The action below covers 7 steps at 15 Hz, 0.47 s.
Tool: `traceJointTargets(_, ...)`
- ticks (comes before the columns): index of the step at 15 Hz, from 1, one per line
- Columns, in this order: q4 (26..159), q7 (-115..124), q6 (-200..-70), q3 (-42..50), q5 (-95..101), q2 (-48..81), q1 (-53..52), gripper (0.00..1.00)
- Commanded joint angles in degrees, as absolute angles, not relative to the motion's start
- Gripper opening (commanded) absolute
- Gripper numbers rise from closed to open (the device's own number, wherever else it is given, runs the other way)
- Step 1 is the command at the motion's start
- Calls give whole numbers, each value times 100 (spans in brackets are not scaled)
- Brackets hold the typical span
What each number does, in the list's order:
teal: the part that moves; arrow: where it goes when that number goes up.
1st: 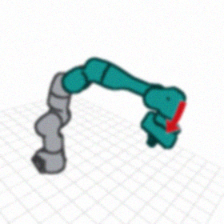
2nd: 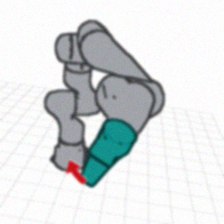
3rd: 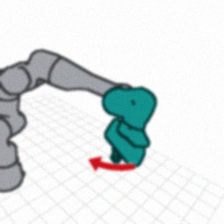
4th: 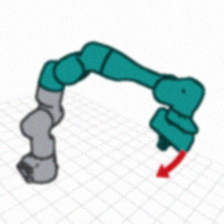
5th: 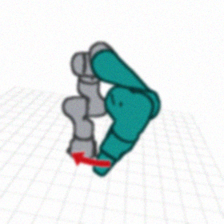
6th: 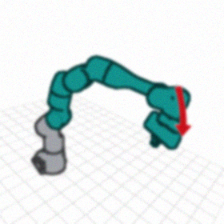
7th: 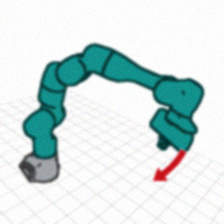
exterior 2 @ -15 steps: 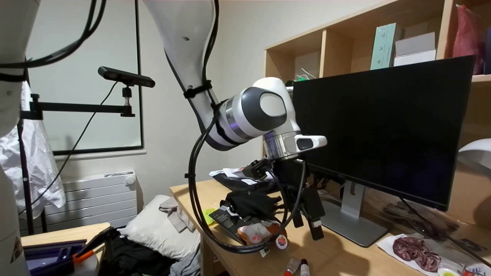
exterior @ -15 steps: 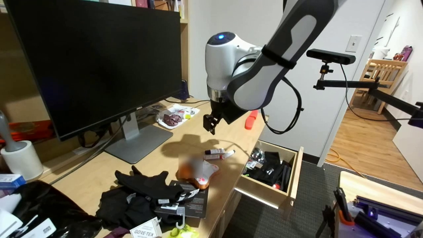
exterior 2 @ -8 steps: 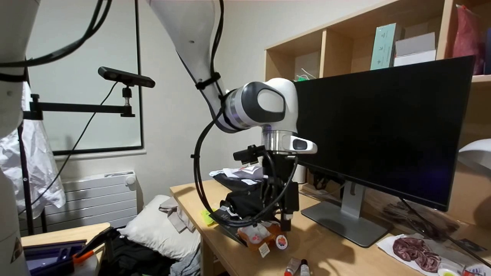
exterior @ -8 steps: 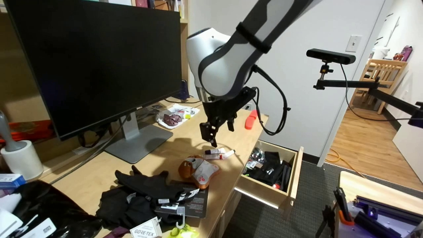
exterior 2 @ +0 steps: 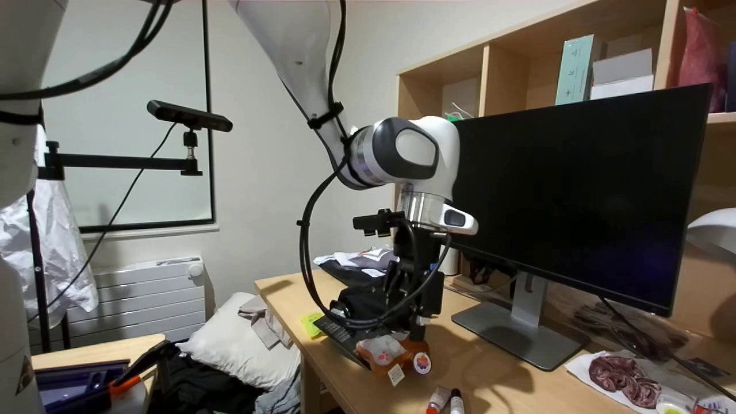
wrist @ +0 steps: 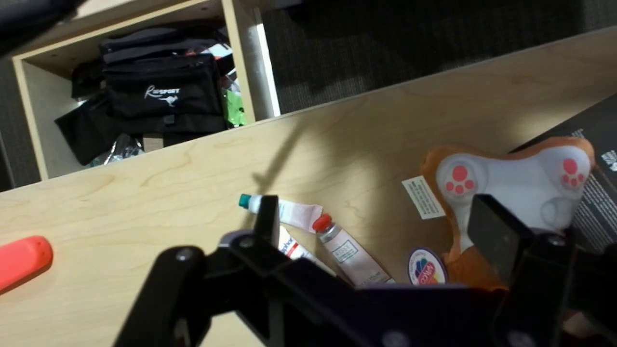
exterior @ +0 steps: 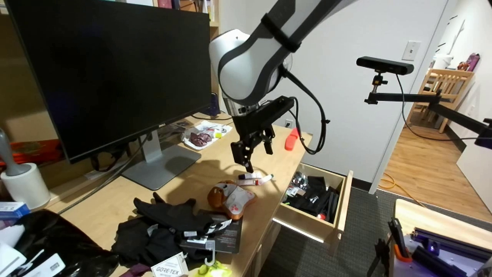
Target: Place the black purse in the drawer
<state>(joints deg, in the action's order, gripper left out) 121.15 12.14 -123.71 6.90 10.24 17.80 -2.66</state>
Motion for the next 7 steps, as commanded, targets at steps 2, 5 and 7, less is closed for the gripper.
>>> traceJointTargets(2,12118,709,-12710,417,-37,1984,168,100)
traceJointTargets(5,12103,844,-12698,477,19,1998,96,100)
traceJointTargets(7,12102,824,-12714,480,0,2024,108,100)
